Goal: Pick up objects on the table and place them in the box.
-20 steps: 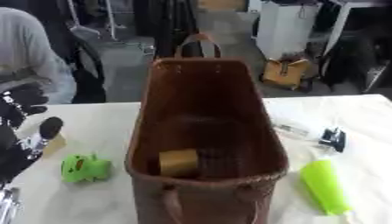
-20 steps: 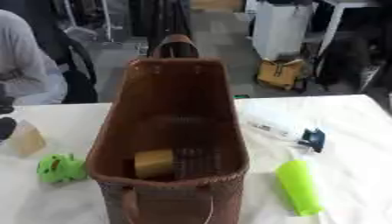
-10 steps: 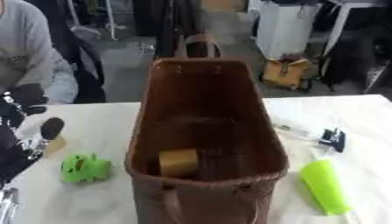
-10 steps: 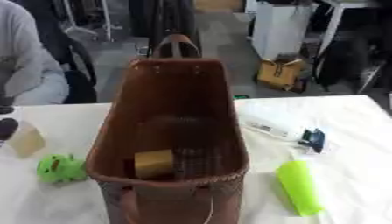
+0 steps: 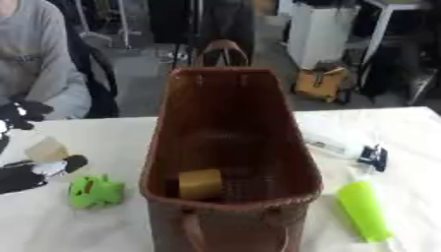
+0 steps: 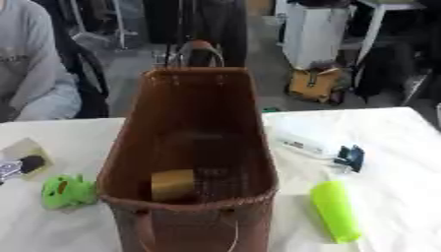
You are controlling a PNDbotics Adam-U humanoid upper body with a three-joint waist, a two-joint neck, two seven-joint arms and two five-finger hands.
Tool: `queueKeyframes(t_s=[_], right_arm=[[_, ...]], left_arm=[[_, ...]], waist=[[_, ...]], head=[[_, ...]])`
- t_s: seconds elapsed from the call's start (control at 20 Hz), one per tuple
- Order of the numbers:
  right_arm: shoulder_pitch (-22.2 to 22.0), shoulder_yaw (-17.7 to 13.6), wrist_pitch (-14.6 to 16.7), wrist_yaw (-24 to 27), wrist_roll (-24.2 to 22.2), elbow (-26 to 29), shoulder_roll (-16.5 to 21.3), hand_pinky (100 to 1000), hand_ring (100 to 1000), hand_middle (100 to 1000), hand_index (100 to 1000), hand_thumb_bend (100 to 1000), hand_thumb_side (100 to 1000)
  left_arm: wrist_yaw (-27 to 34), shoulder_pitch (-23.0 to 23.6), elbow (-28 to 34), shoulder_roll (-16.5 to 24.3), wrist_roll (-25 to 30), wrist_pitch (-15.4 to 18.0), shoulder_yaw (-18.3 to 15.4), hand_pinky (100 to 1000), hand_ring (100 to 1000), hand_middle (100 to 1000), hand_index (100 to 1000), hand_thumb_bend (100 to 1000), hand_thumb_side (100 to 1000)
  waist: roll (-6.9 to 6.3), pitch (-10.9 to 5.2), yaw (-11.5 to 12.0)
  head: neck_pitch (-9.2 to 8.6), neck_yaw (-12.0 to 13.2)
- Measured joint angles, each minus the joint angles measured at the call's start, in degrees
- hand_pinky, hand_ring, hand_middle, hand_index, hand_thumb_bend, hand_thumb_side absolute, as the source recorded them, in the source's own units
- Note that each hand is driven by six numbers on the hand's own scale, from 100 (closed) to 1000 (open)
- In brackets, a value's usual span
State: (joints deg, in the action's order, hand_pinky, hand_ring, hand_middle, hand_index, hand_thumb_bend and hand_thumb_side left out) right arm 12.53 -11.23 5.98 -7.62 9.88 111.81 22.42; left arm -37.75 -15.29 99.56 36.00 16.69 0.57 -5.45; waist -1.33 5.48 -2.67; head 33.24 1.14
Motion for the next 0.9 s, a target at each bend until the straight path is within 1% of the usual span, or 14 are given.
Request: queueKeyframes(t_s=[0.05, 0.2, 0.3, 0.4, 0.65, 0.9], right_arm=[[0.0, 0.0, 0.0, 0.0, 0.0, 0.0, 0.0, 539, 640, 714, 790, 346, 613], [-0.1, 0.0, 0.0, -0.1, -0.2, 0.0, 0.0, 539, 640, 714, 790, 346, 613], [-0.2, 0.1, 0.0, -0.1, -0.3, 0.0, 0.0, 539, 640, 714, 790, 346, 614], [-0.3, 0.2, 0.0, -0.1, -0.3, 0.0, 0.0, 539, 640, 714, 790, 346, 614], [-0.4, 0.3, 0.1, -0.2, -0.4, 0.0, 0.0, 539, 639, 713, 790, 345, 615], [-0.4, 0.3, 0.1, -0.2, -0.6, 0.0, 0.0, 539, 639, 713, 790, 344, 614]], left_arm=[[-2.5, -0.8, -1.0, 1.7, 3.2, 0.3, 0.7, 789, 820, 785, 868, 927, 542], [-8.4, -4.2, -4.3, 5.5, 12.4, 1.9, 3.1, 791, 824, 781, 877, 940, 547], [-10.8, -6.3, -6.5, 6.7, 16.7, 2.8, 4.5, 793, 828, 781, 880, 956, 550], [-12.5, -8.5, -9.0, 7.0, 19.7, 3.6, 5.9, 794, 831, 780, 879, 971, 559], [-16.8, -13.3, -15.5, 6.6, 22.7, 5.6, 8.8, 801, 843, 778, 888, 1000, 576], [-22.1, -16.3, -21.8, 4.1, 21.4, 7.3, 10.9, 805, 845, 773, 889, 1000, 582]], waist=[[0.00, -0.10, -0.1], [-0.14, -0.19, -0.2], [-0.25, -0.39, -0.3], [-0.28, -0.49, -0.5], [-0.27, -0.53, -0.8], [-0.19, -0.58, -0.9]], head=[[0.00, 0.0], [0.00, 0.0], [0.00, 0.0], [0.01, 0.0], [0.02, 0.1], [0.05, 0.1]])
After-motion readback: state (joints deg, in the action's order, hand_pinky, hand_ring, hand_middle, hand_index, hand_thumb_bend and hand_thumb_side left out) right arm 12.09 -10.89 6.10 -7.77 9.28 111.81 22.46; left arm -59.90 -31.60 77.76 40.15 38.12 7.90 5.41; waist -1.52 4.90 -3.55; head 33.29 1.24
